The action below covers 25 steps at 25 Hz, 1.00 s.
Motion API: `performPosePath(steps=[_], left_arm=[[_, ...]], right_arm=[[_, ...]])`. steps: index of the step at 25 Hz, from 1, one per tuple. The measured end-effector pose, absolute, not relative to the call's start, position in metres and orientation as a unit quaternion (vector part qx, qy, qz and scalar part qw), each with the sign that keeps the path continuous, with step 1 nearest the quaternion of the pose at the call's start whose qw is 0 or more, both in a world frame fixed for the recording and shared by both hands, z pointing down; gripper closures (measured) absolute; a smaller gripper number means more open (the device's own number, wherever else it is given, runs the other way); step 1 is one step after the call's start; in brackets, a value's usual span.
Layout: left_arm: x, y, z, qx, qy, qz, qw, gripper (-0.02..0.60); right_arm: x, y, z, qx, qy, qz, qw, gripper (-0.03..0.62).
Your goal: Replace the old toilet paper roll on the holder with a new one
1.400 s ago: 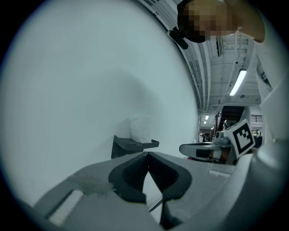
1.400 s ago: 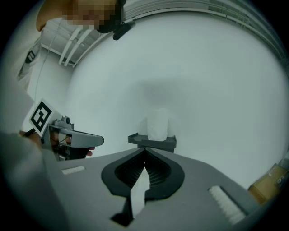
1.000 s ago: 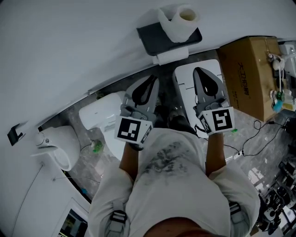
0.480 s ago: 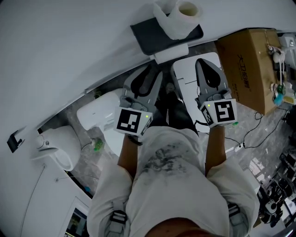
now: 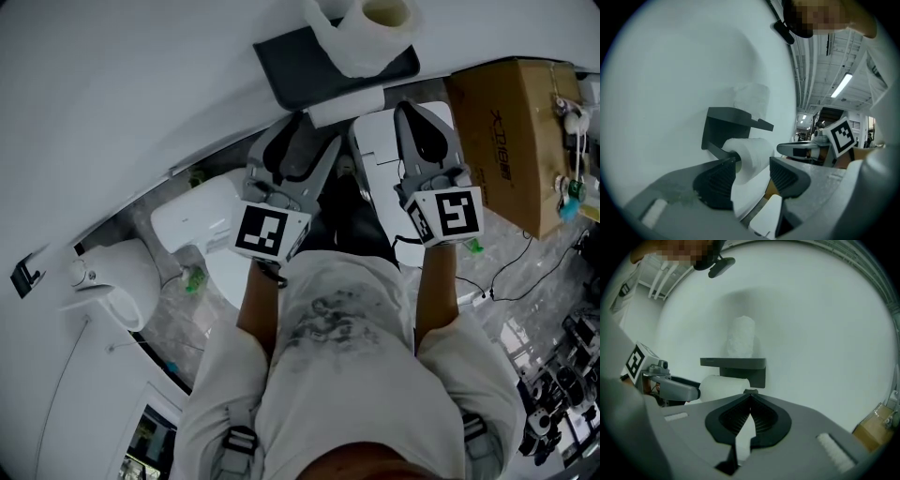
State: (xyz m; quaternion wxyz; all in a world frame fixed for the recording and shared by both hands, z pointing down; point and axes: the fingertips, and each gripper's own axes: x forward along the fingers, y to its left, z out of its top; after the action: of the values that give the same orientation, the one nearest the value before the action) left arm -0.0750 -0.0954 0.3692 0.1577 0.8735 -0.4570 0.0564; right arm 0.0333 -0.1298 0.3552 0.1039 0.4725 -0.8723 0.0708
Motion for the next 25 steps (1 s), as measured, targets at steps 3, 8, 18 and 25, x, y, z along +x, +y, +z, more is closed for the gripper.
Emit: performPosePath(steps=[3, 8, 18, 25], left_arm=[[-0.073, -0.100, 0.369, 0.873, -0.460, 0.059, 0.152, 0.345], [-0.071, -0.104, 0.369, 0.872, -0.461, 0.056, 0.153, 0.344], [-0.071, -0.103, 0.371, 0.881, -0.446, 0.053, 0.148, 0.344], [-0.066, -0.104, 0.374, 0.885, -0.438, 0.056, 0.149, 0.344]], right_arm=[[0.031, -0.136, 0.357, 0.463, -0.877, 0.073, 0.103, 0.591], [0.027, -0.143, 0.362, 0.452, -0.883, 0.078, 0.102, 0.592], [0.022, -0.149, 0.373, 0.437, -0.889, 0.086, 0.106, 0.591], [0.022, -0.151, 0.372, 0.438, -0.889, 0.086, 0.103, 0.591]])
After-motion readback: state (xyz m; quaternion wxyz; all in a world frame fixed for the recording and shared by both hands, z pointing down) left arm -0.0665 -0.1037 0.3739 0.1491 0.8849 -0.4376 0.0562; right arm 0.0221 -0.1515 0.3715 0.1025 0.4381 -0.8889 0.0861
